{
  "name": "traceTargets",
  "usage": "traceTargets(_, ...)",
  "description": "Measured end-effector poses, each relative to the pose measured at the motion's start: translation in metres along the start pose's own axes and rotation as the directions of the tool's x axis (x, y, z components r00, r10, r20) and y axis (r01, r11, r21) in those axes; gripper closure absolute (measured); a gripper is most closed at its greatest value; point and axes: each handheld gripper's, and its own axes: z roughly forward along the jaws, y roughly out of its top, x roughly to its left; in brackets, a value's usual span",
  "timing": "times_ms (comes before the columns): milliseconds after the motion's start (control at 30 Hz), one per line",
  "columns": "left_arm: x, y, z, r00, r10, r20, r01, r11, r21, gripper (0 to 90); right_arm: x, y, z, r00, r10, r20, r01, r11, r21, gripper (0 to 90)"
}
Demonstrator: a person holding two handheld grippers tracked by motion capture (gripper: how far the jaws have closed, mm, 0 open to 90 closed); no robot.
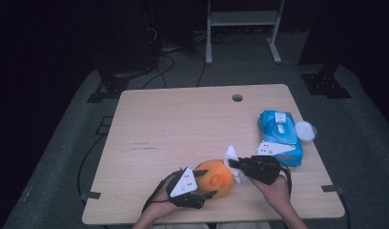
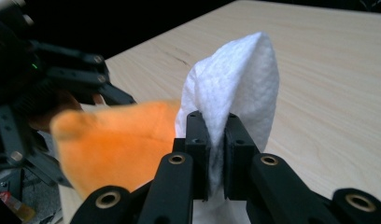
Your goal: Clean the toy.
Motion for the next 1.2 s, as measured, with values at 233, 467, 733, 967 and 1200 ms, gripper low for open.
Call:
traceTargets(233,0.005,-0.003,-0.003,0.9996,-0.028,-0.004,0.028,0.9996,-0.010,32.1,-0.016,-0.009,-0.002,0.9973,0.069,0.024,-0.069,0.998,-0.008,82.1)
traceTargets(467,0.008,-0.004,-0.005,0.9990,-0.045,-0.004,0.045,0.9989,-0.015,31.8,-0.020,-0.015,0.006,0.9959,0.090,0.014,-0.090,0.996,0.010,82.0)
traceTargets(733,0.009,-0.005,-0.005,0.9988,-0.049,-0.003,0.048,0.9987,-0.014,31.3,0.001,-0.003,0.006,0.9996,0.019,-0.022,-0.020,0.999,-0.027,82.0)
traceTargets(967,0.012,-0.004,-0.004,0.9951,-0.092,-0.036,0.090,0.9952,-0.039,32.5,0.002,-0.004,0.003,0.9971,0.058,-0.048,-0.060,0.997,-0.042,82.0)
traceTargets(1200,0.015,0.003,-0.007,0.9830,-0.179,-0.040,0.176,0.9818,-0.072,38.1,0.011,0.001,0.008,0.9984,0.012,-0.054,-0.015,0.999,-0.047,82.1)
